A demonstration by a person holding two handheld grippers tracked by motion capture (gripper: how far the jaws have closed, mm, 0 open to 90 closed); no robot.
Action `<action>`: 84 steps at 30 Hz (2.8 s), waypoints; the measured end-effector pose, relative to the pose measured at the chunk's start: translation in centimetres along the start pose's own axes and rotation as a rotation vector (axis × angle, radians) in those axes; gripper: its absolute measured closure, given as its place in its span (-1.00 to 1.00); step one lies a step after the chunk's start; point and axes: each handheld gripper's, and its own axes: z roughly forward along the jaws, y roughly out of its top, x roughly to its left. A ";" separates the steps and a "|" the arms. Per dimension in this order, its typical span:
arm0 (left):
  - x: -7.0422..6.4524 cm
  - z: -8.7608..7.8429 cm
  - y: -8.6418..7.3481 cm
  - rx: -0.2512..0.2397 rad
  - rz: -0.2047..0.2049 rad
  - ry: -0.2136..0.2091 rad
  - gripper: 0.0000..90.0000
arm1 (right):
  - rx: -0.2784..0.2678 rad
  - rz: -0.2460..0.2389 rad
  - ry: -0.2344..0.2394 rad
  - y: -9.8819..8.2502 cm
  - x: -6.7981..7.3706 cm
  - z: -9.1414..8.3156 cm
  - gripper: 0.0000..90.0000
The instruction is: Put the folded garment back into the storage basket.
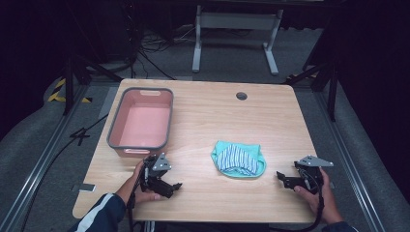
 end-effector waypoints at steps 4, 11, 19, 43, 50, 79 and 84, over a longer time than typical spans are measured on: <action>0.0 0.2 0.2 0.000 0.002 -0.007 -1.00 | 0.006 -0.001 0.002 0.1 0.0 0.0 -0.71; -0.2 0.2 0.3 0.007 -0.009 0.007 -0.99 | 0.022 -0.004 0.003 0.3 -0.1 0.0 -0.71; -0.8 0.4 1.7 0.015 0.017 -0.002 -0.62 | 0.032 -0.009 0.079 1.4 0.8 -0.3 -0.25; -0.6 9.9 14.0 -0.007 0.004 0.018 -0.34 | 0.060 -0.086 0.105 8.0 4.6 4.5 -0.24; 0.0 10.8 13.5 0.010 -0.031 -0.036 -0.41 | 0.104 -0.106 0.116 7.9 5.2 5.9 -0.31; -1.1 9.7 13.5 0.014 0.040 -0.119 0.83 | 0.103 -0.108 0.192 7.2 6.8 4.5 0.77; -1.0 9.2 13.7 0.013 0.052 -0.117 0.84 | 0.098 -0.110 0.199 7.3 7.0 4.5 0.77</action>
